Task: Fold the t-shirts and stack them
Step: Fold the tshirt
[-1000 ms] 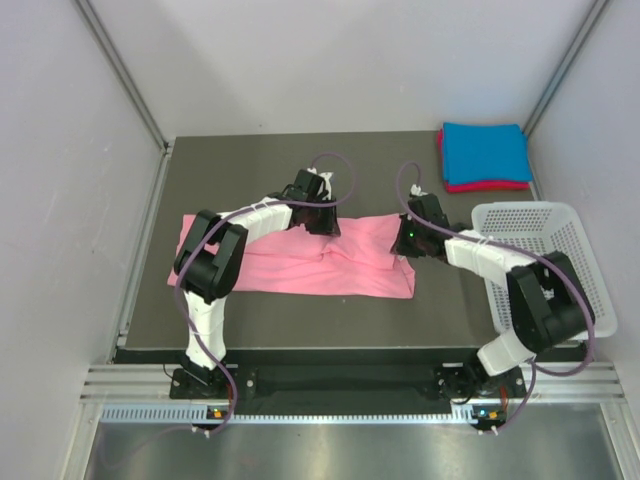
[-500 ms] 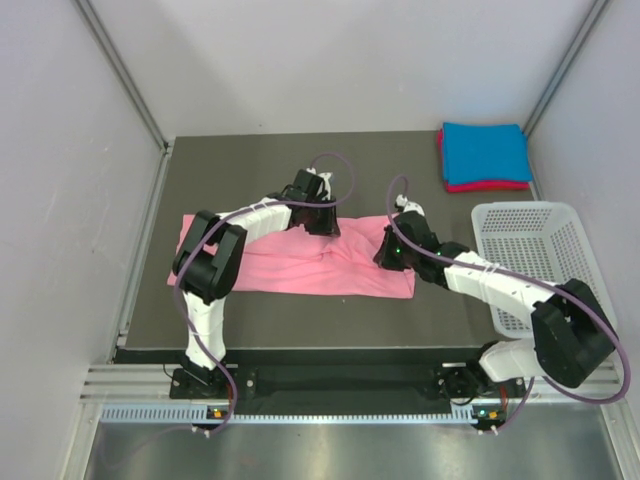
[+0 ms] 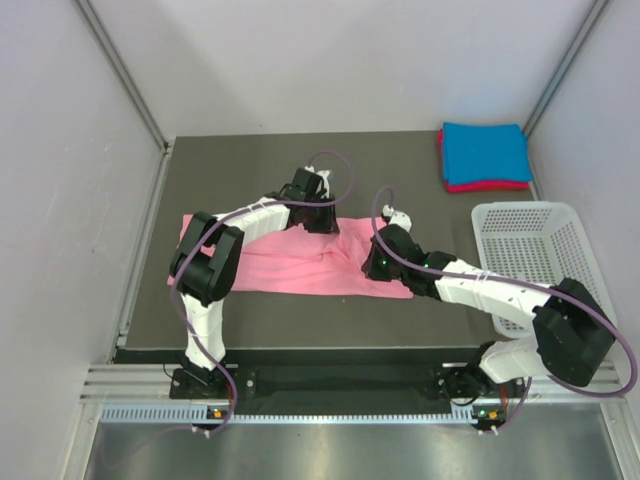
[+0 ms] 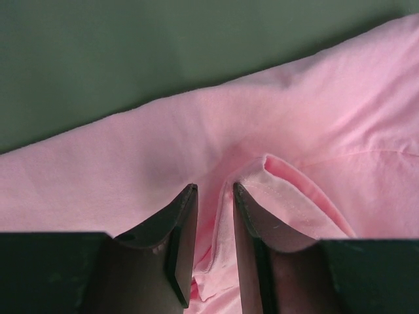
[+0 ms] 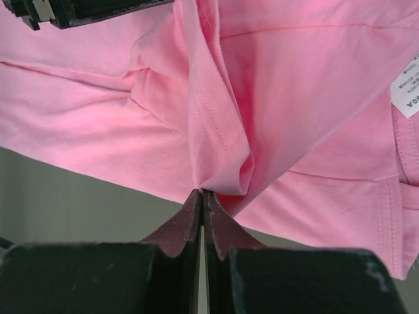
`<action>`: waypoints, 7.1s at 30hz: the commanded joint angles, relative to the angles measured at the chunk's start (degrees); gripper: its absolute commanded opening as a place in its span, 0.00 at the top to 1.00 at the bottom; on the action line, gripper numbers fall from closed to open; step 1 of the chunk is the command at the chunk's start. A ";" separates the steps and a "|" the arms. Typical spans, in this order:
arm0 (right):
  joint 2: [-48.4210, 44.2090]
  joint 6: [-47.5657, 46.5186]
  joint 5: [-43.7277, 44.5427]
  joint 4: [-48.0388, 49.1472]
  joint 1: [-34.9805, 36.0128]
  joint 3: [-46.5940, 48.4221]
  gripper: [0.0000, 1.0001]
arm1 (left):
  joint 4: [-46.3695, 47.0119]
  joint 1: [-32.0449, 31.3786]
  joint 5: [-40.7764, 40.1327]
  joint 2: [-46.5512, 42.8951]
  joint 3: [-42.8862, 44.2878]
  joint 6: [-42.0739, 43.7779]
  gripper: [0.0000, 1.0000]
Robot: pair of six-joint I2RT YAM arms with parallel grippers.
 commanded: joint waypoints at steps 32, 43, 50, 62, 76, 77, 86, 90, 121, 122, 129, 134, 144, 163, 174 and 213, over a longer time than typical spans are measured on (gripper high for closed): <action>-1.10 3.37 10.29 2.55 6.56 -3.53 1.00 | 0.68 1.97 7.46 -5.49 0.29 10.31 0.60; -1.28 0.73 8.35 4.48 3.05 -4.15 1.00 | -0.99 1.88 17.65 1.27 5.83 17.61 0.60; -0.22 0.81 7.03 5.63 2.78 -4.41 1.00 | -1.86 1.88 21.35 5.58 8.90 18.84 0.56; 0.22 0.81 6.68 5.80 2.60 -4.41 1.00 | -0.63 1.27 23.38 9.27 11.28 19.29 0.55; -1.54 5.73 5.63 7.29 4.44 -6.17 1.00 | 0.42 0.82 23.55 4.88 7.59 16.65 1.00; -0.93 6.52 6.58 7.56 5.67 -6.09 1.00 | 0.16 0.82 23.38 4.62 7.33 16.56 1.00; 0.23 7.50 10.36 7.83 7.53 -6.44 1.00 | 1.91 0.82 21.53 1.19 1.53 14.45 1.00; -1.36 3.99 12.75 5.63 6.30 -6.26 1.00 | 5.34 0.82 20.57 -0.04 -0.93 10.16 1.00; 0.05 -20.01 4.66 8.26 -7.77 -2.22 1.00 | 36.19 0.82 9.32 -10.59 -23.17 -16.05 1.00; 0.04 -20.10 4.92 8.35 -7.77 -2.22 1.00 | 36.19 0.82 8.62 -11.29 -23.52 -16.22 1.00; 0.83 -20.81 7.73 8.44 -8.73 -1.78 1.00 | 35.67 0.82 3.96 -13.58 -25.37 -16.57 1.00; 1.54 -21.59 9.58 9.49 -9.09 -2.22 1.00 | 35.14 0.82 1.67 -14.90 -26.34 -16.14 1.00; 4.70 -23.18 10.46 13.35 -10.05 -1.69 1.00 | 34.08 0.91 -0.18 -14.11 -26.87 -15.26 1.00; 6.47 -23.98 5.73 3.27 -12.25 7.18 0.65 | 22.49 0.82 -11.07 -20.33 -23.26 -13.94 0.62; 0.57 -17.20 -6.59 -3.17 -12.25 4.64 0.61 | 20.98 0.30 -0.37 -22.90 -24.93 -11.04 0.62; 20.87 -24.06 -1.84 -4.83 -23.23 23.53 0.87 | 3.61 1.78 -17.82 -15.34 -10.96 -13.67 0.65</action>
